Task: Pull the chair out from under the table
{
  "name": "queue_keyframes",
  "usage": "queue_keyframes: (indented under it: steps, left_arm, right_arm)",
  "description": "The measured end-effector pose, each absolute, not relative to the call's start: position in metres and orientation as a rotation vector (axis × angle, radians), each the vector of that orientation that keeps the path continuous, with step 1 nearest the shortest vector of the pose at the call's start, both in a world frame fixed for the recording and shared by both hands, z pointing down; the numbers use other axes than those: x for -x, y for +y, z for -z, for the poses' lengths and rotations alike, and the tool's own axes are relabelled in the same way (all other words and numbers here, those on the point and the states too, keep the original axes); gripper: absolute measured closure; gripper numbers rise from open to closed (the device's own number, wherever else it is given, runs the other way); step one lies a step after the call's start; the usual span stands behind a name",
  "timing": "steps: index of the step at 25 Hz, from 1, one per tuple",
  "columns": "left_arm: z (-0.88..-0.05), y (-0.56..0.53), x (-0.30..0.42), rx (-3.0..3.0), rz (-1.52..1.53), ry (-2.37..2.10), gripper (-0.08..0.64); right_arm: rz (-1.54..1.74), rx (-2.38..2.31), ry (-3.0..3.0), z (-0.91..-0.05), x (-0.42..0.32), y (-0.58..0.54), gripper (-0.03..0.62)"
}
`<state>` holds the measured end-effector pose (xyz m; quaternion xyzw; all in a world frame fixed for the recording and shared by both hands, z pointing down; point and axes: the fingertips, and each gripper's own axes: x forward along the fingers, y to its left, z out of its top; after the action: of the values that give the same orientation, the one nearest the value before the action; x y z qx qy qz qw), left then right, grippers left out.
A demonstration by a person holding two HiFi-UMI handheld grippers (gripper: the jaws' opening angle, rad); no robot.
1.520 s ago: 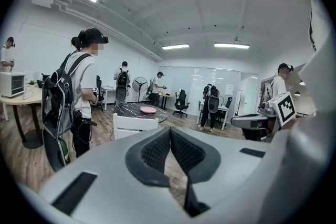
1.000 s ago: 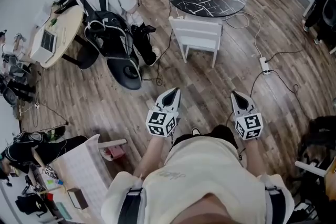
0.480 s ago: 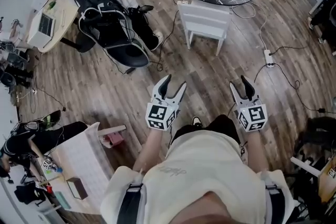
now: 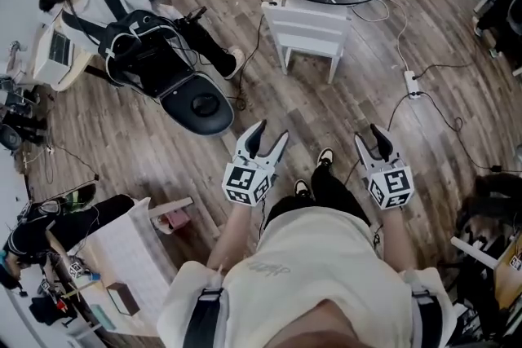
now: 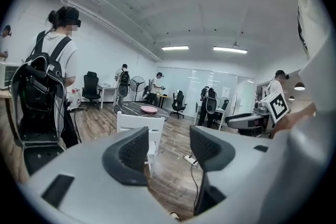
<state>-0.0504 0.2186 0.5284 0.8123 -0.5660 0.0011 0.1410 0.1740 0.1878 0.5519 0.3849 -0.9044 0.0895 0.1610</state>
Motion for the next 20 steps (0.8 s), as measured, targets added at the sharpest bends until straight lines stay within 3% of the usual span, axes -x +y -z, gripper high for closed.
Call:
queue_keyframes:
  steps: [5,20]
  left_arm:
    - [-0.528,0.186,0.045,-2.328,-0.04,-1.645,0.319]
    - [-0.521,0.047,-0.006,-2.4,-0.175,-1.631,0.319]
  right_arm:
    - [-0.24,-1.061,-2.602,-0.561,-0.175,0.154,0.4]
    - [-0.165,-0.971,-2.659,-0.568,-0.189,0.008,0.4]
